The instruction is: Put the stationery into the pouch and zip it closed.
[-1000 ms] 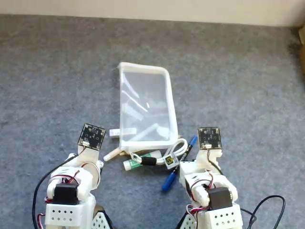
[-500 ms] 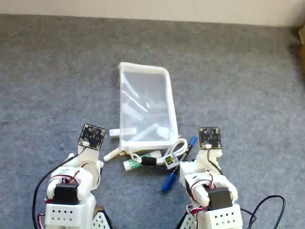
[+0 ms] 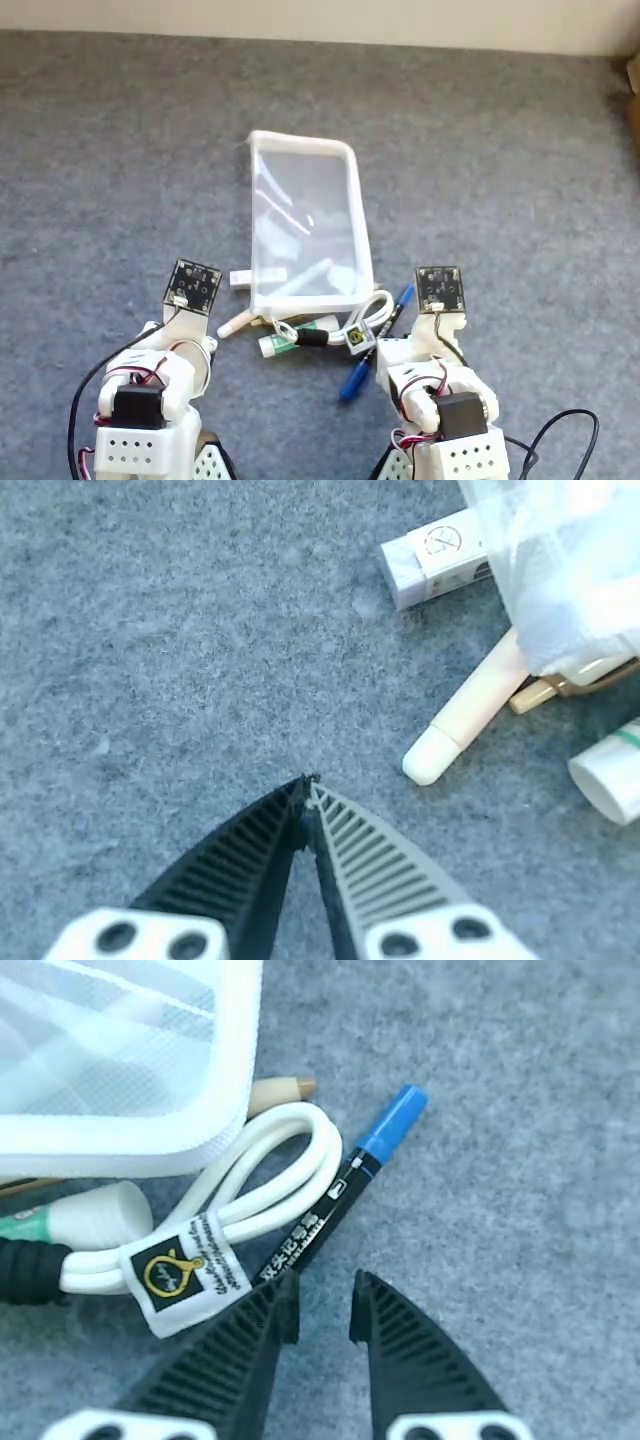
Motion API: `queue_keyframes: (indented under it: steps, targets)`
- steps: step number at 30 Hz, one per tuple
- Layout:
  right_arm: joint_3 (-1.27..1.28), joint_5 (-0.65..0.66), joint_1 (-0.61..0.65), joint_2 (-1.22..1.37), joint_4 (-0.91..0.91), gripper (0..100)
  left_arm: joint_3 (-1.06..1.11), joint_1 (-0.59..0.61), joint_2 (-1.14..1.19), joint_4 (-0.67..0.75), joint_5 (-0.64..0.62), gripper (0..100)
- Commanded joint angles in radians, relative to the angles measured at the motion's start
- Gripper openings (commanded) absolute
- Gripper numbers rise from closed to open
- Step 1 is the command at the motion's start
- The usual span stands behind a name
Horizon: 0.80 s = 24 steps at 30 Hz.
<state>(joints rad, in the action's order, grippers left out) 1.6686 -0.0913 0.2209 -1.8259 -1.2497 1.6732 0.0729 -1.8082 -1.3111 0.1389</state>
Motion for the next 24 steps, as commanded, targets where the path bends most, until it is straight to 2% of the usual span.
queue_keyframes:
  steps: [1, 13, 24]
  targets:
    - [0.113, -0.008, -0.005, -0.012, -0.002, 9.1, 0.022, -0.013, -0.005, -0.009, -0.008, 1]
    - [0.105, -0.008, -0.008, -0.012, -0.004, 9.1, 0.022, -0.013, -0.005, -0.009, -0.008, 1]
    - [-0.136, -0.008, -0.01, -0.012, 0.035, 9.1, 0.022, -0.013, -0.005, -0.009, -0.008, 1]
